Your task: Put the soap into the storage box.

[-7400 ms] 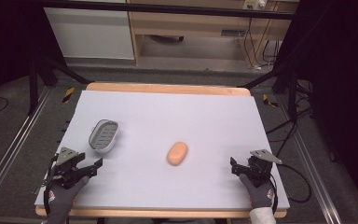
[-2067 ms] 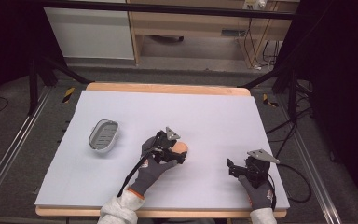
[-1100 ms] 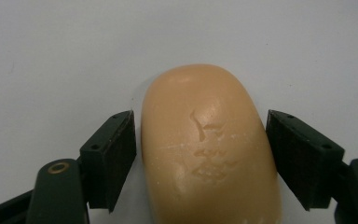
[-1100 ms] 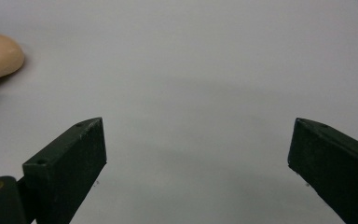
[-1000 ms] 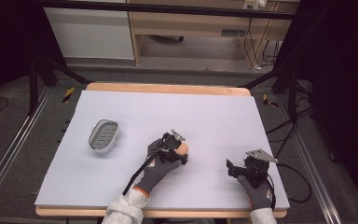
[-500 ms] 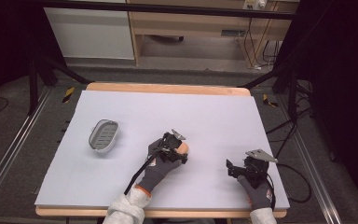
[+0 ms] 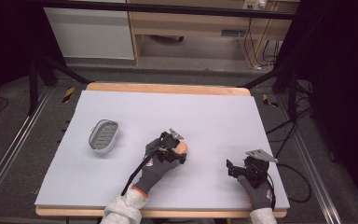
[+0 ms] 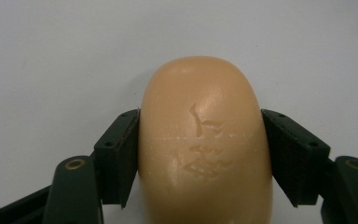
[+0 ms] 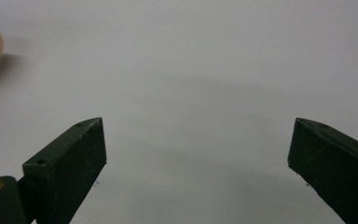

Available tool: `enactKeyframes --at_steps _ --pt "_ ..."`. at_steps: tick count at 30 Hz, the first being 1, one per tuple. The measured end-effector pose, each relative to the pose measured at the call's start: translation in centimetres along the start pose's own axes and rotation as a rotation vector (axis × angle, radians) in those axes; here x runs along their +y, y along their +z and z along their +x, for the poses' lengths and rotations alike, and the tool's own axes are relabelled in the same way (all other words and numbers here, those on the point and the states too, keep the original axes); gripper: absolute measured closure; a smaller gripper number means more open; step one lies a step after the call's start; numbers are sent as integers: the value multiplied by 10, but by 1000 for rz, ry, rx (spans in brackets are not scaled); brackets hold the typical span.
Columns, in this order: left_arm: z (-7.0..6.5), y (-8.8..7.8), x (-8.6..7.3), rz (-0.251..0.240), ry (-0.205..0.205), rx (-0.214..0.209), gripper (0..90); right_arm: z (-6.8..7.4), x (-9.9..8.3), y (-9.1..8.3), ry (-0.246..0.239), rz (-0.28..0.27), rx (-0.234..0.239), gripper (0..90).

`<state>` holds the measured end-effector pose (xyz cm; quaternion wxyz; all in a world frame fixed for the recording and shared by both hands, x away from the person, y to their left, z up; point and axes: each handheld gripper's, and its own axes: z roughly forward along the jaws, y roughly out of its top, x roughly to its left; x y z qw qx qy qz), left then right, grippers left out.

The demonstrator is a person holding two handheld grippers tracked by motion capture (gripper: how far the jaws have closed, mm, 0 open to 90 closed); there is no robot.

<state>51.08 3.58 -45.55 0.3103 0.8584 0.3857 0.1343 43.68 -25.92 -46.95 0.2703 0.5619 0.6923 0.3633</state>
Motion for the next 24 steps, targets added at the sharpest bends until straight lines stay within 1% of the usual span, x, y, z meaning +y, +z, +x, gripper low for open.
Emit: enactKeyframes --at_steps 1,2,5,6,7,9,11,12,14,15,18,23,24 --pt "0 0 0 0 0 0 313 0 0 0 0 0 0 45" --pt "1 -6 -1 -7 0 -2 313 0 0 0 1 0 0 45" --pt "4 -14 -2 -19 1 -4 313 0 0 0 -1 -1 -3 45" --pt "4 -14 -2 -19 1 -4 313 0 0 0 1 0 -2 45" --pt "6 -21 -3 -31 -6 -6 313 0 0 0 1 0 -2 45" --pt "7 -23 -3 -31 -3 -6 313 0 0 0 2 1 -2 45" --pt "11 -32 -7 -39 -4 -11 313 0 0 0 1 -1 -2 45" --pt "11 -32 -7 -39 -4 -11 314 0 0 0 1 -1 -2 45" --pt "16 -39 -11 -45 -7 -5 314 0 0 0 0 1 -4 45" --pt "16 -39 -11 -45 -7 -5 314 0 0 0 0 1 -4 45" --pt "21 -47 -16 -52 -12 -3 314 0 0 0 -1 1 -7 45" --pt "28 -57 -23 -68 -27 6 314 -1 -1 1 -1 3 -9 45" --pt "30 -59 -25 -63 -22 6 314 -1 -1 1 -1 3 -9 45"
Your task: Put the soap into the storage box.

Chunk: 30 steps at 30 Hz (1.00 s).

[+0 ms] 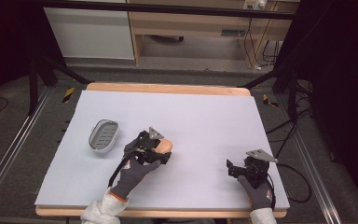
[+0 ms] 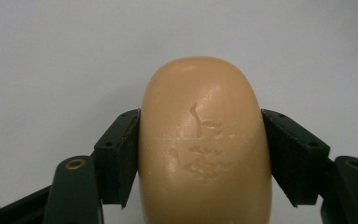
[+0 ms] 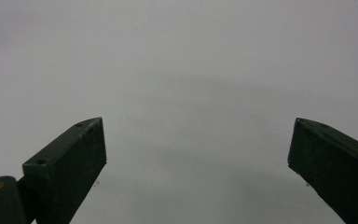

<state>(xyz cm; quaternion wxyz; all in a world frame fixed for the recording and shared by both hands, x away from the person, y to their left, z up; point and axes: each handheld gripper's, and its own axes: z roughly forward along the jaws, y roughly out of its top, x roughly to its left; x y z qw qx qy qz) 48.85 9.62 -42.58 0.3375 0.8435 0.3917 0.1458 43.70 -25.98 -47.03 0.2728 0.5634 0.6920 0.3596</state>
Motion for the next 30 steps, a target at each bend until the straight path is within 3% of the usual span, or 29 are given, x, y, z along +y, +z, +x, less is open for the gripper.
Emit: enactKeyframes --at_steps 30 --pt "52 -49 -25 -71 -103 75 315 3 0 -2 -17 -12 -6 45"
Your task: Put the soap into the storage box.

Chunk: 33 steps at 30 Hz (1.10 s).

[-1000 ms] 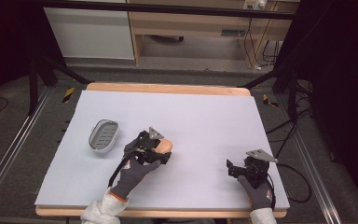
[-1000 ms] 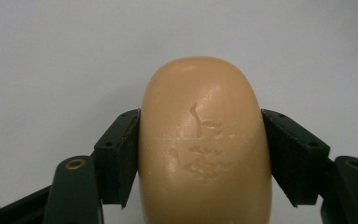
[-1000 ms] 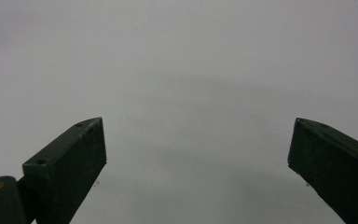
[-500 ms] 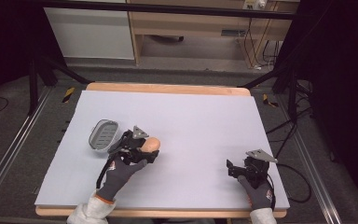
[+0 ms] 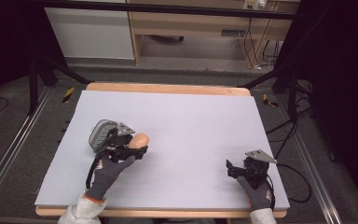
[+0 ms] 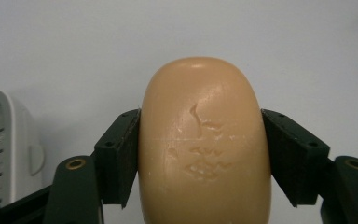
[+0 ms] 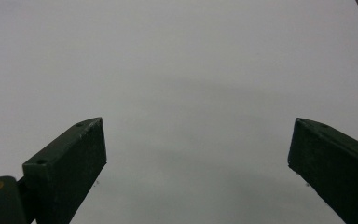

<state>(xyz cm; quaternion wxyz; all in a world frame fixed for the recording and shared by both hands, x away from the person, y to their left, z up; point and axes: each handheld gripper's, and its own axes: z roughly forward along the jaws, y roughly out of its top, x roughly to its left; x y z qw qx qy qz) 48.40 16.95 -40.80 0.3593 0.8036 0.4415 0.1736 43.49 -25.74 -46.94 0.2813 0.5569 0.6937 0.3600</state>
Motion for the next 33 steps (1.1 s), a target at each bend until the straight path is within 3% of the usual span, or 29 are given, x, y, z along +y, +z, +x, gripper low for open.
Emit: enactKeyframes --at_steps 21,33 --pt "42 -23 10 -66 -75 52 316 1 -1 2 0 8 1 45" --pt "66 -21 15 -64 -107 77 316 1 0 3 1 12 0 45"
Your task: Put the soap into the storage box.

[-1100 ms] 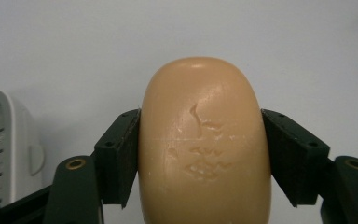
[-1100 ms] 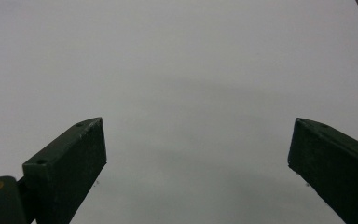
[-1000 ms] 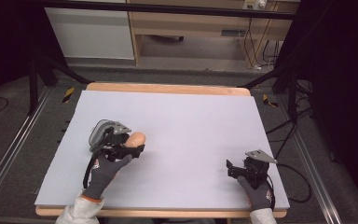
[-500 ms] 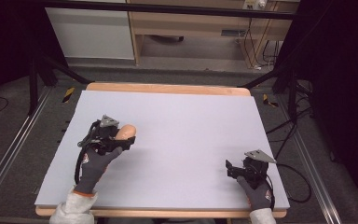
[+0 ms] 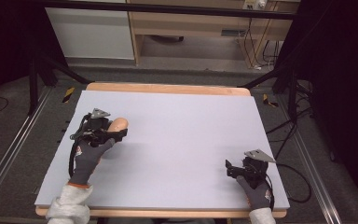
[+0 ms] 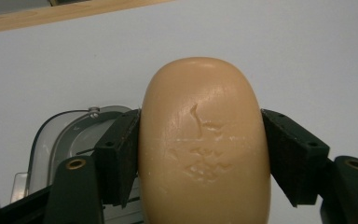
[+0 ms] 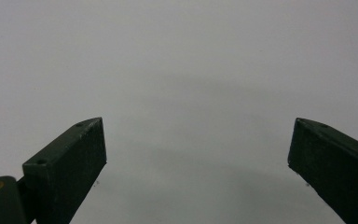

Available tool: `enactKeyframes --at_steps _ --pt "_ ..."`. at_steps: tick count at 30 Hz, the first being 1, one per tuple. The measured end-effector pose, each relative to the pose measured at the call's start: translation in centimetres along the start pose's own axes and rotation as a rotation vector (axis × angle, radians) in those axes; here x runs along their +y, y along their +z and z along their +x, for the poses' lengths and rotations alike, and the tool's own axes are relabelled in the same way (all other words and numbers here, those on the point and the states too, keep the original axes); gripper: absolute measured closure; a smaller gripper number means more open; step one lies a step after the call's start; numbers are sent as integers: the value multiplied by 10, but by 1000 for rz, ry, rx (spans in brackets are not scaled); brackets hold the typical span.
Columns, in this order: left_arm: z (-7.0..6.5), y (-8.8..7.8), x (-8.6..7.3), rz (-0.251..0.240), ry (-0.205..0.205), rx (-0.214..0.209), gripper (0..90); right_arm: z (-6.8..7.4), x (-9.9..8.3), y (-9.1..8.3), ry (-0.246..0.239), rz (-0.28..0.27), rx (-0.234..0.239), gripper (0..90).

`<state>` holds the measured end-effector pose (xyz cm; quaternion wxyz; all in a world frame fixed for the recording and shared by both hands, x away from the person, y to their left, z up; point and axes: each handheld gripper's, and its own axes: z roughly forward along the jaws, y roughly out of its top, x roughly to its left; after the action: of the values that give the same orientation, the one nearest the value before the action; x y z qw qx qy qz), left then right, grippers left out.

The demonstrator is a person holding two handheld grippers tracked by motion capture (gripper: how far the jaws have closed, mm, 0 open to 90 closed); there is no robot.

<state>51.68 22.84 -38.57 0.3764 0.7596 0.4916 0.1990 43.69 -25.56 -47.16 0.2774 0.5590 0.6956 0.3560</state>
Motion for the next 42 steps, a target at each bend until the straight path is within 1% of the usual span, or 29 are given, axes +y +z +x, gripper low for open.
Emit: enactKeyframes --at_steps 6,9,10,11,14,18,20,22,30,42 --pt "7 3 2 2 -2 8 316 0 0 0 1 0 -1 45" --pt "14 3 1 2 -13 14 316 -1 0 0 1 -1 -2 45" --pt "17 4 0 0 -26 15 316 -1 0 0 1 0 -1 45" --pt "18 4 0 4 -26 16 316 -1 0 0 5 0 0 45" --pt "23 6 -3 7 -42 23 316 -1 0 0 4 -2 1 45" --pt "29 9 -4 16 -47 36 316 -1 0 0 3 0 1 45" --pt "30 10 -5 12 -50 41 316 -1 0 0 2 -1 3 45" --pt "35 11 -6 24 -51 47 316 0 0 0 2 1 4 45" --pt "46 15 -12 46 -74 71 316 0 0 0 -1 1 5 45" --pt "53 22 -20 78 -85 86 316 0 0 1 -1 6 7 45"
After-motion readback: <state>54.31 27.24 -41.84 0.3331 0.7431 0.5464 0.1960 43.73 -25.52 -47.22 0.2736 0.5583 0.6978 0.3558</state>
